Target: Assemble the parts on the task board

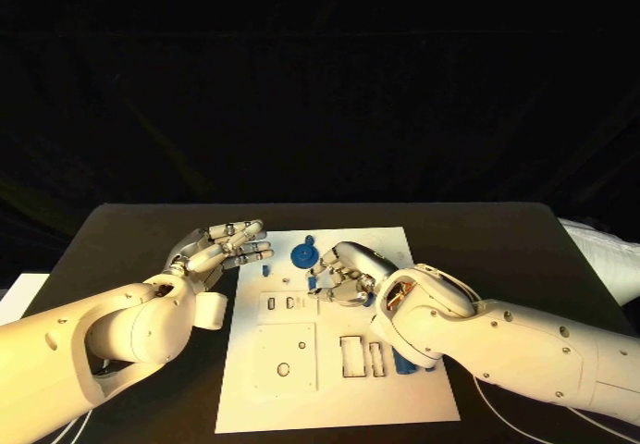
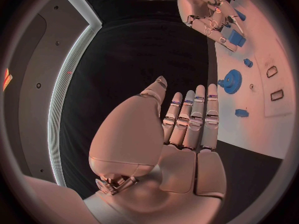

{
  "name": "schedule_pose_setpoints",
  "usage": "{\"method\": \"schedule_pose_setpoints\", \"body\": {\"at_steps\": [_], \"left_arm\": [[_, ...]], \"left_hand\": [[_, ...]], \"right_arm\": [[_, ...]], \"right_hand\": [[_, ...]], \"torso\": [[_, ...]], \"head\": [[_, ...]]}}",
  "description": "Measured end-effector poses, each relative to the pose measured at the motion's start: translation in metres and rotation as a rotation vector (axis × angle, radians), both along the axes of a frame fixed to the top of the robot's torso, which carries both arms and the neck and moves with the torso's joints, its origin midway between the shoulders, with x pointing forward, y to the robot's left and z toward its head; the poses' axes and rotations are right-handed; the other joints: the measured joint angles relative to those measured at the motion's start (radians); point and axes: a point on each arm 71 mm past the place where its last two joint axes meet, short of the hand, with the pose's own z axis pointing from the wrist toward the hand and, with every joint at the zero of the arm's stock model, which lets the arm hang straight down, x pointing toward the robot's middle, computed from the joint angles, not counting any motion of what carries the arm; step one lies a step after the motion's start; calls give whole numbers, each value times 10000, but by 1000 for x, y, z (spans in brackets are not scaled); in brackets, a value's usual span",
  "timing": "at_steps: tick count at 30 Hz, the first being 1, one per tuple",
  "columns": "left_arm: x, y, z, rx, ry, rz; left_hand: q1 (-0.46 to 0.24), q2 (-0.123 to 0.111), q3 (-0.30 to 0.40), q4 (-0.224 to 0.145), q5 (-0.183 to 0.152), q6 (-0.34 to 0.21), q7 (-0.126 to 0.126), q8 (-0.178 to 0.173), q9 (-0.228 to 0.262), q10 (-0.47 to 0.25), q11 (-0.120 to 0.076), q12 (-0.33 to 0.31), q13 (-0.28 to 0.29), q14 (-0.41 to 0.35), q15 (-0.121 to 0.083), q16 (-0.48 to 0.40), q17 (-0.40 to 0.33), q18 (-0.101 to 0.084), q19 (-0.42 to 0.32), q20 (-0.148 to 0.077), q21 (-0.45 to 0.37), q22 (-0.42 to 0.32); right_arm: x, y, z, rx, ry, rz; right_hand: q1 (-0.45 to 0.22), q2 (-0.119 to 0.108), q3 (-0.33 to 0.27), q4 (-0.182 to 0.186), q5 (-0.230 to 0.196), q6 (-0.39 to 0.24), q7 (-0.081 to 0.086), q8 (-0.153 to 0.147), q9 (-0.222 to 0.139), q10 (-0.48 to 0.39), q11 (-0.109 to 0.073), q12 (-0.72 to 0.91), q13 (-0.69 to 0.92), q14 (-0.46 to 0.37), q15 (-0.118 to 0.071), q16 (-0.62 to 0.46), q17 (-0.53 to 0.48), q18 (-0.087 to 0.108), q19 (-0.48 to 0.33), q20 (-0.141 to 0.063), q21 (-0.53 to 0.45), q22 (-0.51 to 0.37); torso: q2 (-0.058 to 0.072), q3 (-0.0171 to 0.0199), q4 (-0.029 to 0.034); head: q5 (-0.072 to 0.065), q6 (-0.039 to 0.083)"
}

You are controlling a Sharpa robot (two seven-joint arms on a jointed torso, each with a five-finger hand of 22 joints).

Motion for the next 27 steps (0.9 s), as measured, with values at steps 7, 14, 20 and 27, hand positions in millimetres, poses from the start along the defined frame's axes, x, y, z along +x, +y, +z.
{"method": "schedule_pose_setpoints", "body": {"at_steps": [7, 14, 20, 27], "left_arm": [[0, -1, 0, -17, 34, -62], [-1, -2, 0, -35, 83, -142], [-1, -2, 0, -41, 107, -177], [-1, -3, 0, -43, 129, -203]], "left_hand": [[0, 0, 0, 0, 0, 0, 0, 0, 0, 0, 0, 0, 0, 0, 0, 0, 0, 0, 34, 35, 0, 0], [0, 0, 0, 0, 0, 0, 0, 0, 0, 0, 0, 0, 0, 0, 0, 0, 0, 1, 34, 35, 0, 1], [0, 0, 0, 1, 0, 0, 0, 0, 0, 0, 0, 0, 0, 0, 1, 0, 0, 0, 34, 35, 1, 1], [0, 0, 0, 1, 0, 0, 0, 0, 0, 0, 0, 0, 0, -1, 1, 0, 0, 0, 34, 35, 1, 1]], "right_arm": [[-1, 11, -5, -437, -292, -15], [0, 20, -9, -755, -425, -41], [0, 27, -14, -1005, -447, 17], [2, 29, -19, -1261, -397, 6]], "right_hand": [[-39, -37, -1, 0, -46, -2, -2, -30, 64, 0, 0, 15, -92, 0, 0, 0, 0, 0, 0, 0, 0, -1], [-102, -101, -31, 30, -104, -3, -6, -7, 132, -1, 1, -17, -291, 0, 1, -56, -1, 0, 0, 1, 0, -2], [-155, -154, -32, 29, -104, 3, -40, -7, 132, -1, 1, -78, -296, 0, 1, -85, -2, 0, -1, 1, 0, -2], [-168, -170, -35, 25, -122, 9, -48, -7, 129, -1, 1, -78, -370, 0, 1, -95, -3, 0, -1, 1, 0, -3]], "torso": [[12, 8, -5], [16, 25, -18], [17, 31, -31], [17, 29, -32]], "head": [[42, -52], [154, -85], [187, -130], [219, -138]]}}
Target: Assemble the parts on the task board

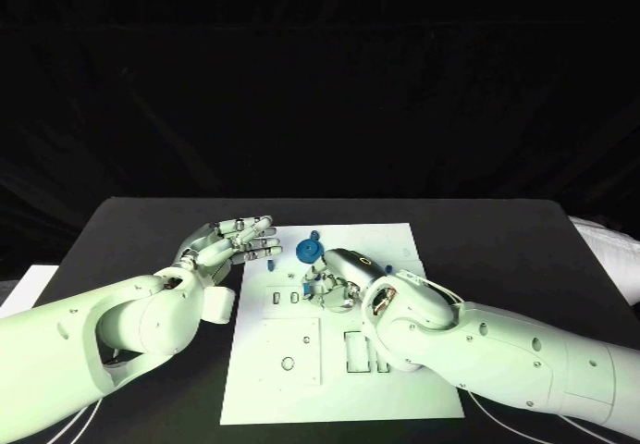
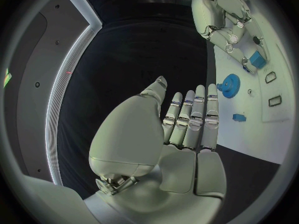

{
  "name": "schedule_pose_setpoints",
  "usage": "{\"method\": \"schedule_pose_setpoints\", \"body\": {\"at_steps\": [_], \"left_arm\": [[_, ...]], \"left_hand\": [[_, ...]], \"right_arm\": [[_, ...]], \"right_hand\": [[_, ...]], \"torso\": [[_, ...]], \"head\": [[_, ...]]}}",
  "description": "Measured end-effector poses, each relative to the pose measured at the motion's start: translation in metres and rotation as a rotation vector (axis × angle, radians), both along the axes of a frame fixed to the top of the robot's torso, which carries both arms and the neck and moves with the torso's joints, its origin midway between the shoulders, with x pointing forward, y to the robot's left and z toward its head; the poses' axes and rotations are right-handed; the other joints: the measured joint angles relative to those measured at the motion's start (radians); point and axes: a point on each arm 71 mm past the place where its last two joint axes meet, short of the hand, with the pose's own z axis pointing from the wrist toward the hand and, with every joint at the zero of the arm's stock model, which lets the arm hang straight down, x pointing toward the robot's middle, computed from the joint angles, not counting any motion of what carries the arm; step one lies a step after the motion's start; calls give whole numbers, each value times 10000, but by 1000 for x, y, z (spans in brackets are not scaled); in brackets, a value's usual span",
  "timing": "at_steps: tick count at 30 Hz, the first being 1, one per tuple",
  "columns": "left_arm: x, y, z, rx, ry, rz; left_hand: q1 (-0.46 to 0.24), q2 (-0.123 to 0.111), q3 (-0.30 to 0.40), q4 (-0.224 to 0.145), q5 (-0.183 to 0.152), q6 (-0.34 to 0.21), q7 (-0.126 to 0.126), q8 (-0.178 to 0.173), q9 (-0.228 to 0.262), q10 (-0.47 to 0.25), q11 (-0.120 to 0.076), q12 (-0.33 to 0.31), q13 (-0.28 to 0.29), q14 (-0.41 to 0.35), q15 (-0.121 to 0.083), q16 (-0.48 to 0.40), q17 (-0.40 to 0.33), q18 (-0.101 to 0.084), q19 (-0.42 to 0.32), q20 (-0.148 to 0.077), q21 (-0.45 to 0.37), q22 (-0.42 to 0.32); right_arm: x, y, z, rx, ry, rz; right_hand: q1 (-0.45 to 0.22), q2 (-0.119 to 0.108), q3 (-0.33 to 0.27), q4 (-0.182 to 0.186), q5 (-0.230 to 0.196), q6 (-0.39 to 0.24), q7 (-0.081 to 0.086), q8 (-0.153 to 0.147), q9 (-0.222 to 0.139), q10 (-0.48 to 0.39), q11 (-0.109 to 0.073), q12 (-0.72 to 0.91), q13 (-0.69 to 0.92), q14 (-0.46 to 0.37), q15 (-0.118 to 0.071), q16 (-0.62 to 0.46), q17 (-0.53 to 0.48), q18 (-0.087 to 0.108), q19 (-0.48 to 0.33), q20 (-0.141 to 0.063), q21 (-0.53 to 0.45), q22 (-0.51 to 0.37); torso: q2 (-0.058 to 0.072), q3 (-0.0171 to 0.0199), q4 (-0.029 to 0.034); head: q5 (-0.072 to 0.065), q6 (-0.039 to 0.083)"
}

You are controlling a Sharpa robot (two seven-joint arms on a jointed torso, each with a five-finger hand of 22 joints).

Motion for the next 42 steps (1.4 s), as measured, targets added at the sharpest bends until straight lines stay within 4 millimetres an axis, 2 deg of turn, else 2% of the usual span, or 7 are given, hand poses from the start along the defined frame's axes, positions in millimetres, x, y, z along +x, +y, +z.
{"method": "schedule_pose_setpoints", "body": {"at_steps": [6, 19, 26, 35, 42], "left_arm": [[0, 0, 0, 0, 11, -10], [0, -1, 0, -10, 23, -43], [-1, -3, 0, -27, 23, -82], [-2, -3, 1, -43, 11, -103], [-2, -3, 1, -44, 10, -105]], "left_hand": [[0, 0, 0, 0, 0, 0, 0, 0, 0, 0, 0, 0, 0, 0, 0, 0, 0, 0, 0, 0, 0, 0], [0, 0, 27, -27, 0, 0, 0, 0, 0, 0, 0, 0, 0, 0, 0, 0, 0, 0, 35, -35, 0, 1], [0, 0, 27, -27, 0, 0, 0, 0, 0, 0, 0, 0, 0, -1, 0, 0, 0, 0, 35, -35, 0, 1], [0, 0, 27, -27, 0, 0, 0, 0, 0, 0, 0, 0, 0, -1, 1, 0, 0, 0, 35, -35, 0, 1], [0, 0, 27, -26, 0, 0, 0, 0, 0, 0, 0, 0, 0, -1, 0, 0, 0, 0, 35, -35, 0, 1]], "right_arm": [[0, 2, -2, -142, 43, 53], [-1, 7, -5, -381, 127, 281], [-1, 8, -6, -518, 178, 322], [-2, 8, -6, -611, 182, 304], [-2, 8, -6, -650, 180, 276]], "right_hand": [[-26, -26, -7, -7, -2, 5, -8, 0, -2, 0, 0, 3, -66, 0, 0, 0, 0, 0, 0, 0, -1, 0], [-239, -97, -67, 51, -291, -12, -25, -66, -18, -91, 53, -117, -213, 0, 0, -90, -2, 0, 0, 1, -87, -1], [-481, -130, -161, 145, -425, -134, 94, -165, -85, -181, 106, -296, -271, 0, 1, -177, -2, 0, 0, 1, -149, -2], [-466, -162, -159, 143, -440, -171, 68, -195, -88, -180, 106, -313, -238, 0, 1, -177, -2, 0, 0, 1, -149, -3], [-555, -250, -205, 189, -488, -270, 149, -205, -101, -290, 147, -476, -244, -10, 11, -231, 6, 0, 0, 1, -174, -3]], "torso": [[-1, 0, -1], [-6, -2, -8], [-11, -2, -8], [-10, -2, -6], [-10, -2, -2]], "head": [[33, -31], [67, -91], [88, -47], [57, -73], [82, -76]]}}
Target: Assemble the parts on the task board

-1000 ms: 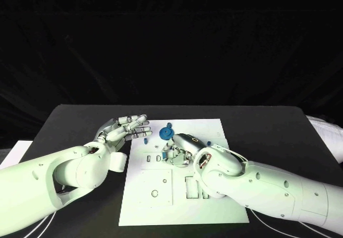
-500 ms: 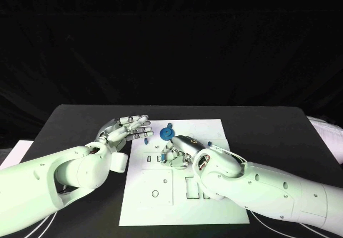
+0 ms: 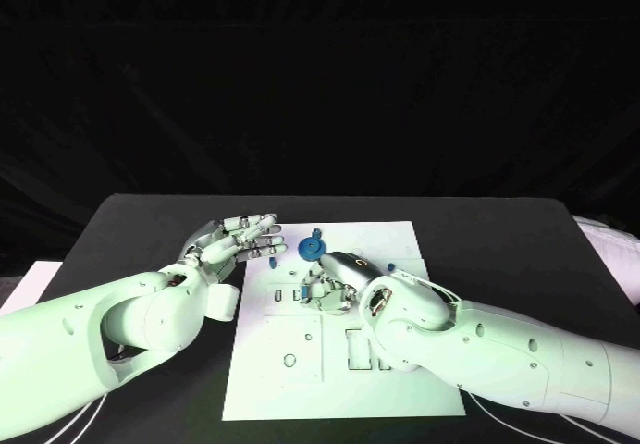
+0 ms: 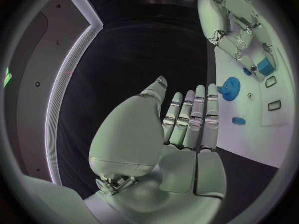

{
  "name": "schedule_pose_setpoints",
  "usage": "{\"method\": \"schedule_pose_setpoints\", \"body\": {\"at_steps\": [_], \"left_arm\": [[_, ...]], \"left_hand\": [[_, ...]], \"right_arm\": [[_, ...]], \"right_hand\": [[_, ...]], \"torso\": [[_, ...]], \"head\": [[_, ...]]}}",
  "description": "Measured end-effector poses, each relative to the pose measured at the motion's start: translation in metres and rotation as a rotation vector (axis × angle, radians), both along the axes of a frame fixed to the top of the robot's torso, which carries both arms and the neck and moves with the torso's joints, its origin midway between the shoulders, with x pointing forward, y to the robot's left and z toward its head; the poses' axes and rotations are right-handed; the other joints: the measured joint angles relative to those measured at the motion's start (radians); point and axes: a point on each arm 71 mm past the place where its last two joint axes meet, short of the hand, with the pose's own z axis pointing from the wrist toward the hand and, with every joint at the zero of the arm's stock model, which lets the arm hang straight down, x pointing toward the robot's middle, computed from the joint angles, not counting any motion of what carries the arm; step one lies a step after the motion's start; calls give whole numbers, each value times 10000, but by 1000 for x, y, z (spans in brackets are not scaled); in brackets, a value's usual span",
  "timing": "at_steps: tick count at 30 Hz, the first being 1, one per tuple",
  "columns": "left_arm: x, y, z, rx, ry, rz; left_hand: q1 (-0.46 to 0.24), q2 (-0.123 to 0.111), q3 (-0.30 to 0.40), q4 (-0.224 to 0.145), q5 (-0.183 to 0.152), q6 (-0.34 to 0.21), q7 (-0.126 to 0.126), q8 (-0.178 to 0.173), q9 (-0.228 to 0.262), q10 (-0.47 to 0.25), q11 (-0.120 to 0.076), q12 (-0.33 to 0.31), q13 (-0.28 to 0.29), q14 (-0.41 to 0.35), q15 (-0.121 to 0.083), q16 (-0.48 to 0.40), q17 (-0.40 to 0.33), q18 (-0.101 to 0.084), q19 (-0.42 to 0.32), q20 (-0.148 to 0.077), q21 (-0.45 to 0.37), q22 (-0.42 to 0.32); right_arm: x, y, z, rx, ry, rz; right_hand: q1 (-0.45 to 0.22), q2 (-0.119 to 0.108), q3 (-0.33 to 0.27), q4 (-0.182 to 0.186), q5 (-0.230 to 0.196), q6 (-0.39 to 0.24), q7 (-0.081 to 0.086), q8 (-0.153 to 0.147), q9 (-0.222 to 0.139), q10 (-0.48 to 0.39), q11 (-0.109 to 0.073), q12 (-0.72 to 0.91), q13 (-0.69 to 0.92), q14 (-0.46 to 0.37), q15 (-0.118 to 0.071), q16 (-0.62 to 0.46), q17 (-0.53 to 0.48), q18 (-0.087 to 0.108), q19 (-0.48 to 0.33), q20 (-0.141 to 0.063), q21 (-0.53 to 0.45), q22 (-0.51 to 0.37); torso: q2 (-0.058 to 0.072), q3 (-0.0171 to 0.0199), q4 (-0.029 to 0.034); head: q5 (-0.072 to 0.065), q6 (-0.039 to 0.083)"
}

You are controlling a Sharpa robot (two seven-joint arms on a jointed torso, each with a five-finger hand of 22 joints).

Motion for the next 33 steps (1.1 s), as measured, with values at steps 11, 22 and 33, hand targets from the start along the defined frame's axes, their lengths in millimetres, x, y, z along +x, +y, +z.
{"method": "schedule_pose_setpoints", "body": {"at_steps": [11, 22, 33], "left_arm": [[0, 0, 0, -4, 0, -9], [0, 0, 0, 2, 2, 1], [2, 4, -1, 353, -76, -23]], "left_hand": [[0, 0, -29, -28, 0, 0, 0, 0, 0, 0, 0, 0, 0, 0, 0, 0, 0, -1, 0, 0, 0, 0], [0, 0, -29, -28, 0, 0, 0, 0, 0, 0, 0, 0, 0, 0, 0, 0, 0, 0, 0, 0, 0, 0], [-70, 70, 28, -222, 0, 0, 0, -48, -5, -109, -107, -75, -5, 718, -198, 211, 120, -2, 914, -203, 323, 155]], "right_arm": [[-1, 1, -1, -19, -1, -17], [-7, 1, -2, 209, -34, -187], [-19, -9, 16, 936, -423, -306]], "right_hand": [[-426, -499, -712, 491, -50, -493, 76, -56, -121, -218, 97, -504, -5, -25, 101, -80, -2, 1, 1, 74, -60, 8], [-364, -559, -1161, 882, -29, -840, 141, -57, -121, -408, 120, -843, -227, 11, 136, -156, -3, 1, -36, 110, -97, 7], [-159, -765, -1725, 1390, 53, -1092, 204, -55, -114, -505, 217, -921, -360, -26, 173, -162, -4, 0, 0, 146, -97, 6]], "torso": [[3, 0, -12], [-1, -1, 5], [-38, 32, -23]], "head": [[-37, 2], [-68, 17], [-46, 89]]}}
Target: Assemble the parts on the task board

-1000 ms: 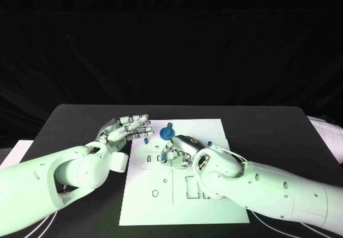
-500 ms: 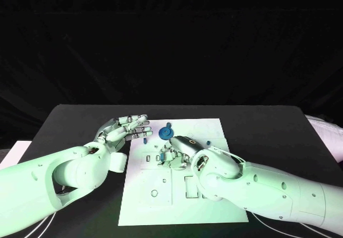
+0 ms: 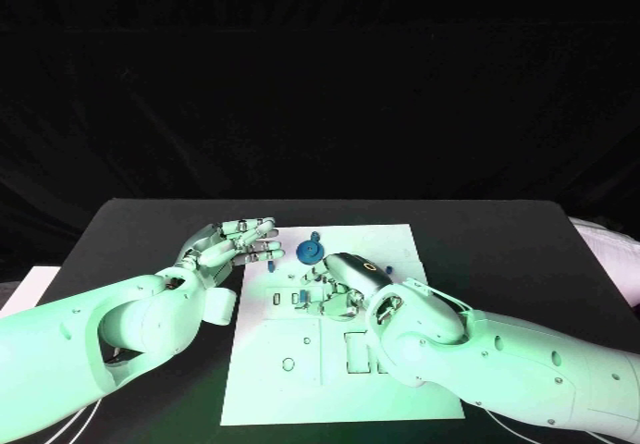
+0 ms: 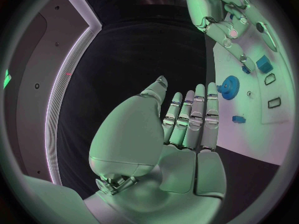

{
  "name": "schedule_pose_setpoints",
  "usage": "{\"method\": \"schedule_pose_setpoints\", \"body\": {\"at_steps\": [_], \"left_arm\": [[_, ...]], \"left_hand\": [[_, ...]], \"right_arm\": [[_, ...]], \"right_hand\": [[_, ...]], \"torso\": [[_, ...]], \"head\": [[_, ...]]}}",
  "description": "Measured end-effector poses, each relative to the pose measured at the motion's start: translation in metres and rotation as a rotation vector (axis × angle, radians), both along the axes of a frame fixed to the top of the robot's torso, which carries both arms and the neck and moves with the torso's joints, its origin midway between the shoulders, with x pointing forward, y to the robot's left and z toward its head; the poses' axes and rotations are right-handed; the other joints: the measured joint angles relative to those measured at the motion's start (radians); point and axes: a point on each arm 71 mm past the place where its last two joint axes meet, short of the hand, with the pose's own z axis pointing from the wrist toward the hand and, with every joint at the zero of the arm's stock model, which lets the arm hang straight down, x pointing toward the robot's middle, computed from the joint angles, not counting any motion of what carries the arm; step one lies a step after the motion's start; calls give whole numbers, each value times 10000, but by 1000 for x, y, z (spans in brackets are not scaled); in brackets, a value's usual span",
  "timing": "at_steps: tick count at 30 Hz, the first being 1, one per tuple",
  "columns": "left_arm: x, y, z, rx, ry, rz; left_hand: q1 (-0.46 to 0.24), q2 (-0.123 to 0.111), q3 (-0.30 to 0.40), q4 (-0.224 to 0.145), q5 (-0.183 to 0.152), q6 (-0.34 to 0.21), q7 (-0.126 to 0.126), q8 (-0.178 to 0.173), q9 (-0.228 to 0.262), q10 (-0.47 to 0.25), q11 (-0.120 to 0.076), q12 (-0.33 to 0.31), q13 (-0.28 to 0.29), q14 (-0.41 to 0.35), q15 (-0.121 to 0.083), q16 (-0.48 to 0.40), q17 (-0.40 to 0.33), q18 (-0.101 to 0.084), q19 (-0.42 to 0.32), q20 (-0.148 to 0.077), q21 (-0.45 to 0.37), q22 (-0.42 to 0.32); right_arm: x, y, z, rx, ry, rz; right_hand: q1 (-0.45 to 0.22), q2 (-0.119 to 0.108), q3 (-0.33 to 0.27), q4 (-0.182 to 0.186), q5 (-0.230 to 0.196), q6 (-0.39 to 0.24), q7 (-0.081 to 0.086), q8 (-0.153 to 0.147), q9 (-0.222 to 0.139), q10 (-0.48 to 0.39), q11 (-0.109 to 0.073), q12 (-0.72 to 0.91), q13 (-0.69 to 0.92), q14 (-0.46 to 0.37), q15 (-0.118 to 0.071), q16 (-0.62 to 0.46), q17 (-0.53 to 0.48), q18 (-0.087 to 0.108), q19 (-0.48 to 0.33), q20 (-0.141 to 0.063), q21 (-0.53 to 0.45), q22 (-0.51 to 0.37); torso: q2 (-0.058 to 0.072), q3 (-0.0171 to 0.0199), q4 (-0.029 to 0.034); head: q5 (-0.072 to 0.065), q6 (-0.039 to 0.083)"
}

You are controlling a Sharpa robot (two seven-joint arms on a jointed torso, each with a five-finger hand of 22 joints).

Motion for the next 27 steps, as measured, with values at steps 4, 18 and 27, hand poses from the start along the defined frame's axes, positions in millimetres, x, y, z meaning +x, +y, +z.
{"method": "schedule_pose_setpoints", "body": {"at_steps": [4, 18, 27], "left_arm": [[3, 4, -3, 615, -69, -104], [4, -4, -7, 5229, 681, -2064], [16, -11, -6, 9456, 1023, -2949]], "left_hand": [[-94, 94, 1, -85, 0, 271, -25, 52, 20, 477, -281, 162, 60, 1210, -386, 511, 347, 1, 1175, -400, 628, 261], [-2036, 456, -2184, 1601, -50, 1202, -941, 1483, 451, 2442, -1459, 5374, 3979, 4084, -1611, 13352, 12175, -867, 4356, -1926, 10308, 9621], [-2656, 768, -3420, 1612, -50, 1591, -1417, 3284, 1449, 3240, -1899, 9619, 8216, 4084, -1941, 14005, 12204, -1167, 4624, -1939, 12575, 12225]], "right_arm": [[-1, -12, 13, 321, -149, 170], [35, -96, 59, 1879, 685, -407], [49, -129, 59, 2587, 1198, -1211]], "right_hand": [[324, -22, -331, 331, 0, -270, 66, 0, 0, -64, 64, -80, -87, 2, 73, -70, 0, 1, -56, 55, -50, 0], [1131, 554, -294, 358, 574, -348, 40, 77, 31, -204, 101, -150, -195, 37, 107, -188, -2, 1, -217, 140, -231, -2], [1131, 554, -294, 358, 637, -277, 44, 78, 44, -203, 101, -151, -194, 37, 106, -188, -2, 1, -217, 140, -231, -3]], "torso": [[-65, 25, -35], [-400, 186, -314], [-509, 293, -453]], "head": [[58, 17], [373, -102], [576, -184]]}}
